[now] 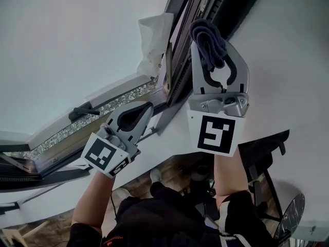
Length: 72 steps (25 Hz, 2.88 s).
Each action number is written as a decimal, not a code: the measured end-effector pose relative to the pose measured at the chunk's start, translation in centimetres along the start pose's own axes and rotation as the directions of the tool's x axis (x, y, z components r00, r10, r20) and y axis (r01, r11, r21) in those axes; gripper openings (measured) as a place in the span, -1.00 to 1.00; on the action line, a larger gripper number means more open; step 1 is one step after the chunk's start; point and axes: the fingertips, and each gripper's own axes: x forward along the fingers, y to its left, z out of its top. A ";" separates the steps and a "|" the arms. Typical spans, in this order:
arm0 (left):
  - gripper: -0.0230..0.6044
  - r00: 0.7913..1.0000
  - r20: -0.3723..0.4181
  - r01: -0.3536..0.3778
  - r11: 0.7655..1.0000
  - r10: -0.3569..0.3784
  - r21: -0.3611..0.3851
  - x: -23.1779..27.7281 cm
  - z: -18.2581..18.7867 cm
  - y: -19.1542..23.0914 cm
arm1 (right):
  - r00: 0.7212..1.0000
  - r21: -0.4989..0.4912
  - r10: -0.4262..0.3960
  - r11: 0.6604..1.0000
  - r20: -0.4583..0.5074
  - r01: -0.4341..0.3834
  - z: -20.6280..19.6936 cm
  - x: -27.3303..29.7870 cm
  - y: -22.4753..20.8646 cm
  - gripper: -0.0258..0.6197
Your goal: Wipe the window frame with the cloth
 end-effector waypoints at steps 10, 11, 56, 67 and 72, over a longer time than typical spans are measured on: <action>-0.86 1.000 0.016 0.016 1.000 -0.016 0.021 0.8 1.1 0.1 | 0.995 -0.043 -0.097 0.994 0.028 0.098 2.3 1.8 -4.5 -0.60; -0.86 1.000 0.016 0.018 1.000 -0.018 0.022 0.9 1.2 0.1 | 0.994 -0.044 -0.103 0.994 0.030 0.104 2.5 1.9 -4.8 -0.60; -0.86 0.993 -0.112 0.021 0.991 -0.035 -0.129 -1.7 -8.2 -0.1 | 0.970 0.025 0.020 1.000 -0.240 -0.015 -9.9 -1.9 5.8 -0.60; -0.86 0.989 -0.148 -0.003 0.986 -0.022 -0.165 -2.9 -11.0 -0.1 | 0.942 0.059 0.079 0.996 -0.326 -0.063 -13.8 -3.8 9.7 -0.60; -0.86 0.986 -0.166 -0.009 0.983 -0.022 -0.185 -3.1 -12.5 -0.4 | 0.928 0.078 0.107 0.993 -0.356 -0.085 -15.6 -4.7 11.4 -0.60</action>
